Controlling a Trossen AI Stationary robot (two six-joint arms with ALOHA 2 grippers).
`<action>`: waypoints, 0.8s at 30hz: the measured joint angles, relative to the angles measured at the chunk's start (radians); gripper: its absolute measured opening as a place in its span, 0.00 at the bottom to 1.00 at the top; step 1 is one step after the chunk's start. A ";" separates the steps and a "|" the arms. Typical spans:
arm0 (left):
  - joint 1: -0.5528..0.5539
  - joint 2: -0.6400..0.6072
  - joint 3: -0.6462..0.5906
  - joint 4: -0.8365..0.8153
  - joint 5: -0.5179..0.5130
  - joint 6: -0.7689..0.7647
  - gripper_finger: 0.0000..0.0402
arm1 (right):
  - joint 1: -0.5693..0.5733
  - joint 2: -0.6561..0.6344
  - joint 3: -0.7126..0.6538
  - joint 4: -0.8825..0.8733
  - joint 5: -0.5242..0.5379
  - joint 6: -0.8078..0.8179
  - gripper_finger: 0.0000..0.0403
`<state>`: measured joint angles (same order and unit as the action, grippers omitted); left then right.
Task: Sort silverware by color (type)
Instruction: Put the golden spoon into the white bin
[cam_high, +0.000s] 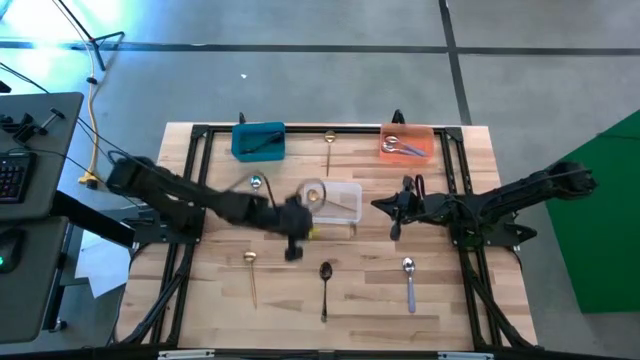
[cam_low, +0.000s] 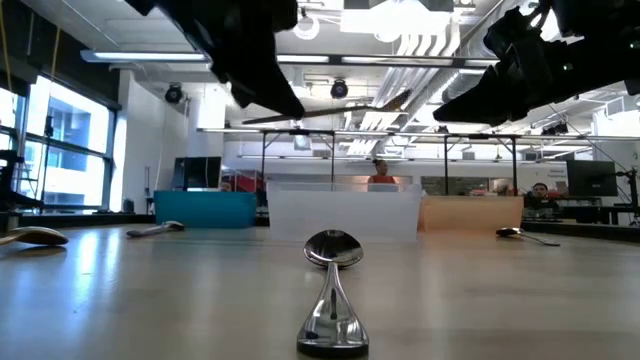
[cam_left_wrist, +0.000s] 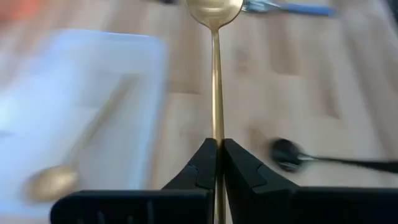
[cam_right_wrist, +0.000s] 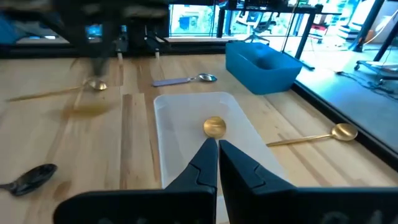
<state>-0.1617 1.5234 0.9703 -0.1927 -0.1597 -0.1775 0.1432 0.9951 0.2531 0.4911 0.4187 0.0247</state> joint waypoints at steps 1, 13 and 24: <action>0.035 -0.016 0.000 -0.020 0.004 0.008 0.00 | -0.005 0.000 0.000 0.000 0.000 -0.007 0.00; 0.383 0.043 0.000 -0.040 0.240 0.163 0.00 | -0.050 0.000 0.000 0.004 -0.007 -0.033 0.00; 0.438 0.200 0.092 -0.030 0.362 0.286 0.00 | -0.076 0.000 0.000 0.000 -0.007 -0.030 0.00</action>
<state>0.2760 1.7230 1.0625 -0.2223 0.2024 0.1089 0.0675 0.9951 0.2531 0.4910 0.4114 -0.0048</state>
